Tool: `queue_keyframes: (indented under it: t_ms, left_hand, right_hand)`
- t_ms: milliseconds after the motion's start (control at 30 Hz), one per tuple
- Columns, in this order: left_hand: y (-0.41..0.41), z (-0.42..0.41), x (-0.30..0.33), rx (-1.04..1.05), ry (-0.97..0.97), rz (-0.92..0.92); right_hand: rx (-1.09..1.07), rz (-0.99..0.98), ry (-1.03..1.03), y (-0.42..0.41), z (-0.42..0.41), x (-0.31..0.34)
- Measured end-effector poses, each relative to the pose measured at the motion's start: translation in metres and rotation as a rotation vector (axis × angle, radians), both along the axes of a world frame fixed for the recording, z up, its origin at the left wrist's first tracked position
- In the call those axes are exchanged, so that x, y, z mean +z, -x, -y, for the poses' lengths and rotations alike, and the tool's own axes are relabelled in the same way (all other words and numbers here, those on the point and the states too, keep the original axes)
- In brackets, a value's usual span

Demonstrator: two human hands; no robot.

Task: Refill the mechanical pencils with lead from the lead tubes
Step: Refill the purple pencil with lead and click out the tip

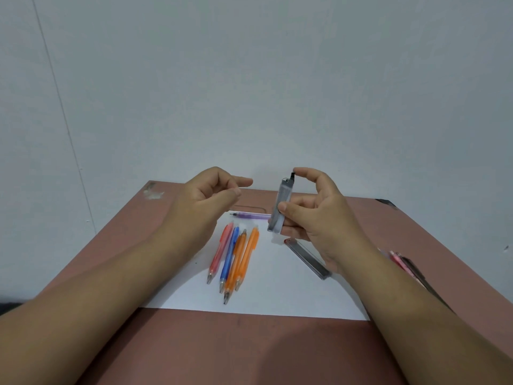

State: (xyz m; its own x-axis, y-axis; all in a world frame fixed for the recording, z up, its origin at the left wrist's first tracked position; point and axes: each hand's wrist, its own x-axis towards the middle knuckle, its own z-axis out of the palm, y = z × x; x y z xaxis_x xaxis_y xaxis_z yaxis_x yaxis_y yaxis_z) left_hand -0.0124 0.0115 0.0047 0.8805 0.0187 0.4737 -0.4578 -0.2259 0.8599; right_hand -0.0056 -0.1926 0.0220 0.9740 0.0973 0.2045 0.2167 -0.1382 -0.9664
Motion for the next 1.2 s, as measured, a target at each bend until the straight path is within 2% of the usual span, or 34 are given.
queue_keyframes:
  t_ms: [533, 867, 1067, 1200]
  left_hand:
    - [-0.015, -0.006, -0.006, 0.125, 0.009, -0.083]
    - [-0.017, -0.008, -0.008, 0.142, 0.003, -0.065]
    - [-0.018, -0.009, -0.010, 0.111, -0.015, -0.057]
    - [-0.018, -0.008, -0.010, 0.094, -0.040, -0.056]
  right_hand:
    - [0.041, -0.058, 0.034, 0.002, 0.007, 0.003]
    - [0.209, -0.044, 0.525, 0.008, 0.010, 0.006]
    - [0.272, 0.016, 0.745, 0.010, 0.010, 0.006]
    - [0.261, 0.057, 0.822, 0.007, 0.009, 0.002]
